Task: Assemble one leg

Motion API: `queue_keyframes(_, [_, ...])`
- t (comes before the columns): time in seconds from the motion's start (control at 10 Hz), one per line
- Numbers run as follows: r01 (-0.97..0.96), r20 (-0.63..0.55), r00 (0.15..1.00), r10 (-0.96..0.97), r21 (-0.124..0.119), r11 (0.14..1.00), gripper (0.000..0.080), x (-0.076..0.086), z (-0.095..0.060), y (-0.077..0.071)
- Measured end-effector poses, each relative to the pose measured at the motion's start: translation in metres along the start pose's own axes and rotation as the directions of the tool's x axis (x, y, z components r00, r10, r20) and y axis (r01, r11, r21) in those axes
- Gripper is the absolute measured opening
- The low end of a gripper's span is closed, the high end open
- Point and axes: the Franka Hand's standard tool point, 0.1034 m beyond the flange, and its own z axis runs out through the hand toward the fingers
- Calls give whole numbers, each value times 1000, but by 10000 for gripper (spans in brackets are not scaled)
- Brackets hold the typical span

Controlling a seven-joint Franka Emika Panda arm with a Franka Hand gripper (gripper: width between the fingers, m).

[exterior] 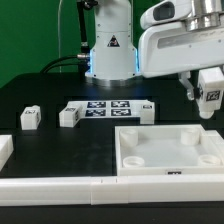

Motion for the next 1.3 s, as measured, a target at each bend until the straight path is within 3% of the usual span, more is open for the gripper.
queue_keyframes(0.2, [49,-32,998,-49,1,999,292,38,9,13])
queue_keyframes(0.4, [78,-63,995,-78,0,997,292,63,17,18])
queue_keyframes(0.7, [78,-95,992,-78,-7,997,292,67,19,19])
queue_keyframes(0.8, [81,-165,983,-84,-28,996,292,69,19,23])
queue_keyframes(1.3, [83,-149,985,-86,-25,996,292,59,28,19])
